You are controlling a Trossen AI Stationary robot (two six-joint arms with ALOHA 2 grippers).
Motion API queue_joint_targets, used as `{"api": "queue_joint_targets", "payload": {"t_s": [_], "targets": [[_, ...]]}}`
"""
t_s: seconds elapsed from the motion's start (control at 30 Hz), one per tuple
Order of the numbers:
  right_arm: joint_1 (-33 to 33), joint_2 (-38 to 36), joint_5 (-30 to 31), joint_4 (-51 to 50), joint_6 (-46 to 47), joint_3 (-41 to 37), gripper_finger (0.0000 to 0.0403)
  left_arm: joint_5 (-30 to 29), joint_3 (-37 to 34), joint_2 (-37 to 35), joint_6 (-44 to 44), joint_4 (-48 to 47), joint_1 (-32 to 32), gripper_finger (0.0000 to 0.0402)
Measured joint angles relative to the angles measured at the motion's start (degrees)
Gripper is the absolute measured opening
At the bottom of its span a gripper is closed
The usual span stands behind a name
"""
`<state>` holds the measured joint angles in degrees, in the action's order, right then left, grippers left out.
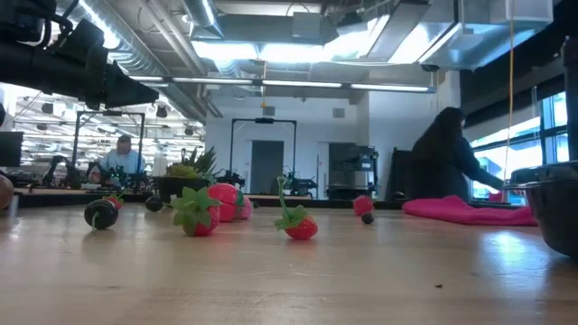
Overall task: Pick and placing Produce into tupperware
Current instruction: Put the peach into the right of the black bin
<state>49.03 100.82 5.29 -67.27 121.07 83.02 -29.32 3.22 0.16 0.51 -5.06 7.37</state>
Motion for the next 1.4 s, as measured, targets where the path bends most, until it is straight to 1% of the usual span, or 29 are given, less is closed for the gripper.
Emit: {"api": "queue_joint_targets", "payload": {"t_s": [0.07, 0.17, 0.27, 0.53, 1.07, 1.2, 1.4], "targets": [[1.34, 0.66, 0.03, -2.05, 3.47, 0.00, 0.0107, -0.02, 0.00, 0.00, -0.02, 0.00, 0.01, 0.0124], [2.47, 1.77, -1.11, -4.21, 6.19, -0.04, 0.0108, 0.00, 0.00, -0.01, -0.10, 0.00, 0.01, 0.0124], [2.65, 2.86, -2.75, -3.83, 6.62, -0.02, 0.0108, 0.00, 0.00, -0.01, -0.29, 0.00, 0.00, 0.0124], [2.58, 6.01, -3.86, -1.00, 7.23, -0.04, 0.0108, 0.00, 0.00, -0.01, -0.31, 0.00, -0.01, 0.0124], [2.51, 6.09, -4.05, -0.79, 6.06, -0.04, 0.0109, 0.00, 0.00, 0.00, -0.33, 0.00, 0.00, 0.0124], [2.51, 6.09, -4.05, -0.81, 6.00, -0.02, 0.0118, 0.00, 0.00, 0.00, -0.32, 0.00, 0.00, 0.0124], [2.51, 6.09, -4.05, -0.80, 5.97, -0.02, 0.0147, 0.00, 0.00, 0.00, -0.33, 0.00, 0.00, 0.0124]]}}
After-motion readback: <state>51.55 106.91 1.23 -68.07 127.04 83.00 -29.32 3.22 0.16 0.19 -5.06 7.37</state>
